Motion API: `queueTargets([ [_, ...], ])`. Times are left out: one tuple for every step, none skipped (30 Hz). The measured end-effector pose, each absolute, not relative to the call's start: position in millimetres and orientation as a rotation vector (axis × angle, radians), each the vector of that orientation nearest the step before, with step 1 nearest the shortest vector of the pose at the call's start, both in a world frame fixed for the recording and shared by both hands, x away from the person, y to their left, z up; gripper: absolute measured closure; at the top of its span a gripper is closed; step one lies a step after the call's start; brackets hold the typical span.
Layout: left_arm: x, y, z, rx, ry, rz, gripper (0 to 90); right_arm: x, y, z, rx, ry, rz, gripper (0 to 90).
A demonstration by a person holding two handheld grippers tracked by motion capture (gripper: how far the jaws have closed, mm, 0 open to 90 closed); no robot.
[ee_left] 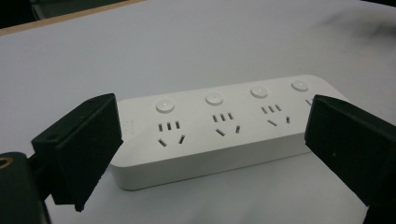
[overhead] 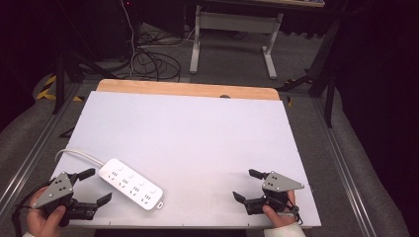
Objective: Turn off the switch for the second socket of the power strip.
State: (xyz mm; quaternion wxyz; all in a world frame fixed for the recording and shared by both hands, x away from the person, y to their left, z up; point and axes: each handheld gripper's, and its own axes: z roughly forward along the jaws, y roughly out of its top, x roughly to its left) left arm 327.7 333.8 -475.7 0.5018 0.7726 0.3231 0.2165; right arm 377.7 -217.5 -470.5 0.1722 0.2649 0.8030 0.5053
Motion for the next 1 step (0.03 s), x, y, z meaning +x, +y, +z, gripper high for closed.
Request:
queueTargets([
  [327.5,333.7,-475.5,1.871,0.782,0.535,4.8,377.7,-217.5,-470.5,0.752,2.279,1.434,9.7],
])
